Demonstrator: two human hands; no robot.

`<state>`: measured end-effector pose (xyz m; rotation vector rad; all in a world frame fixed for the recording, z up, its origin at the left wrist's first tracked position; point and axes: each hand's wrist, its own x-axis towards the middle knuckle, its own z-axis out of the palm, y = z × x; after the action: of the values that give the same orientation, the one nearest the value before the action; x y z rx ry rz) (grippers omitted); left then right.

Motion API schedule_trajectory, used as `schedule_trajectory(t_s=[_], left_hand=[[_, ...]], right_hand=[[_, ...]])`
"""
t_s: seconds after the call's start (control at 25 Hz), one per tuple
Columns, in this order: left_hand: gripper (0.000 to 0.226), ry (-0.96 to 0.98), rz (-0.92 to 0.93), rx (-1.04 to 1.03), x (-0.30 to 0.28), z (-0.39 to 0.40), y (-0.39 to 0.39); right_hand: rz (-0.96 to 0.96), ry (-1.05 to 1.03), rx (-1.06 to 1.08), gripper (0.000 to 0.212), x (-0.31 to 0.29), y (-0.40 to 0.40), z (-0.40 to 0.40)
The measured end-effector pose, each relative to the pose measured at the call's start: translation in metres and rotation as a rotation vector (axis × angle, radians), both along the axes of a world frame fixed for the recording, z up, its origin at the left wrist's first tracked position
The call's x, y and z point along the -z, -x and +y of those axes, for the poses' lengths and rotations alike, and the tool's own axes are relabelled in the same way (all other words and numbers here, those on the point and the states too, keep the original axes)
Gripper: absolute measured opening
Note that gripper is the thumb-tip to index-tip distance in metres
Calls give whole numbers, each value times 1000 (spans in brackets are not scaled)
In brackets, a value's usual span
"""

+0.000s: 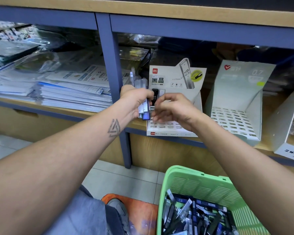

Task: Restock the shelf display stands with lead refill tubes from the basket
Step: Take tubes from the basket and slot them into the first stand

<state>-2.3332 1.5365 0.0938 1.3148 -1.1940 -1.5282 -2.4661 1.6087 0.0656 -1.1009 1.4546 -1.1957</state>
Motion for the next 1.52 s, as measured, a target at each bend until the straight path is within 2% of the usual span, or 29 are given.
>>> schedule_trajectory(t_s=[0.08, 0.16, 0.32, 0.44, 0.52, 0.72, 0.88, 0.92, 1.04, 1.12, 1.2, 1.28, 1.44, 1.52], left_hand=[[22, -5, 42, -14, -2, 9, 5], [22, -2, 66, -39, -2, 17, 11], [18, 2, 84, -18, -1, 20, 17], [38, -44, 119, 45, -1, 18, 15], [44, -63, 107, 78, -1, 17, 14], [39, -71, 21, 163, -3, 14, 15], [61, -83, -61, 185, 0, 8, 14], [59, -75, -100, 178, -1, 9, 14], [30, -53, -184, 134, -3, 14, 13], [32, -37, -210, 108, -1, 11, 13], [47, -10, -229, 96, 1, 7, 14], [54, -11, -252, 105, -1, 10, 15], [41, 38, -276, 97, -3, 15, 18], [36, 30, -266, 107, -3, 14, 18]], right_hand=[[-86, -145, -221, 23, -5, -6, 13], [-99, -131, -260, 33, -3, -7, 18], [-23, -75, -148, 32, -1, -1, 19], [2, -115, -70, 22, 2, 8, 19], [-37, -118, -15, 17, 6, 14, 18], [-203, -91, 142, 19, 16, 27, 15], [-339, -38, 292, 17, 18, 39, 9], [-337, -9, 323, 18, 17, 42, 8], [-153, 77, 364, 20, 8, 53, 7], [-50, 115, 371, 13, 0, 61, 5], [28, 128, 349, 9, -6, 65, 4], [166, 141, 312, 16, -7, 65, 1], [636, 190, 286, 20, -4, 58, -9], [758, 215, 281, 21, -3, 55, -13]])
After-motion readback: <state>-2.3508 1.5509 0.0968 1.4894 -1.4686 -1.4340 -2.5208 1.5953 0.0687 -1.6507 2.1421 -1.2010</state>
